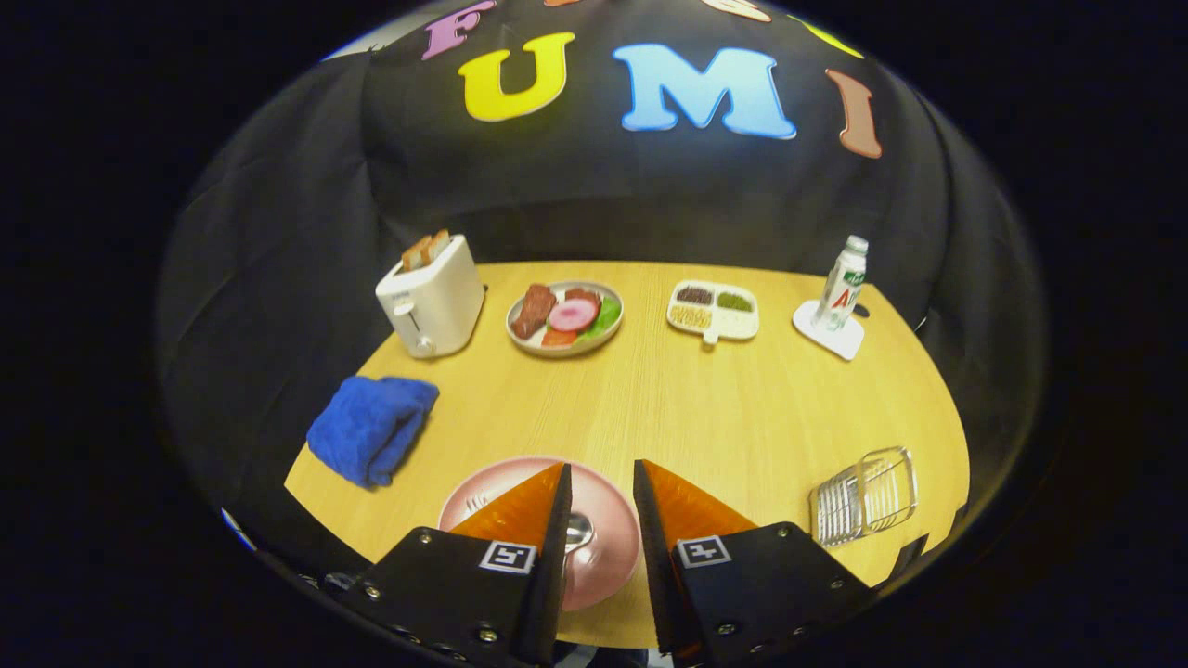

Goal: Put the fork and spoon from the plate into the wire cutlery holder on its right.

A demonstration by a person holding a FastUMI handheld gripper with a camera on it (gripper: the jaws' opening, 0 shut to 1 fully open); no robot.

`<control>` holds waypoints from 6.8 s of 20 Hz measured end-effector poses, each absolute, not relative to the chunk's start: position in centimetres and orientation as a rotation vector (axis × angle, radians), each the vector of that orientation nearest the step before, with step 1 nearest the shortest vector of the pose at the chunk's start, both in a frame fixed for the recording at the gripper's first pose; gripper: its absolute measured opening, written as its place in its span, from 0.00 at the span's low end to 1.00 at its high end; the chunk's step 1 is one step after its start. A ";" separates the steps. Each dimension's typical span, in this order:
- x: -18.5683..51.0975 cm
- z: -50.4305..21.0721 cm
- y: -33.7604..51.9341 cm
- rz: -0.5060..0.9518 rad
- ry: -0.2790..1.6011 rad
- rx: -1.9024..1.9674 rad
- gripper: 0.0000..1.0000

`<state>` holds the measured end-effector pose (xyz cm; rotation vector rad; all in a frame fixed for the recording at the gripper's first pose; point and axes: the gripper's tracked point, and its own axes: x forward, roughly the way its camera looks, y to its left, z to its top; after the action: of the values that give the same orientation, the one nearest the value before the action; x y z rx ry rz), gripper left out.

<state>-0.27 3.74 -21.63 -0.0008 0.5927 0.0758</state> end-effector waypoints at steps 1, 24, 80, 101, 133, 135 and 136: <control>-0.6 -23.5 4.2 0.086 0.655 -0.007 0.41; -3.8 -35.2 6.8 0.099 1.085 0.067 0.07; -8.5 -23.9 -19.7 -0.317 0.934 0.465 0.08; -7.6 -19.1 -19.2 -0.297 0.805 0.441 0.10; -7.0 -28.1 7.3 0.276 1.055 0.000 0.10; -7.8 -29.1 7.9 0.296 1.077 -0.043 0.10; -8.1 -29.6 8.1 0.305 1.091 -0.063 0.10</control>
<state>-8.14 8.06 -29.63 -0.0630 1.0910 0.3051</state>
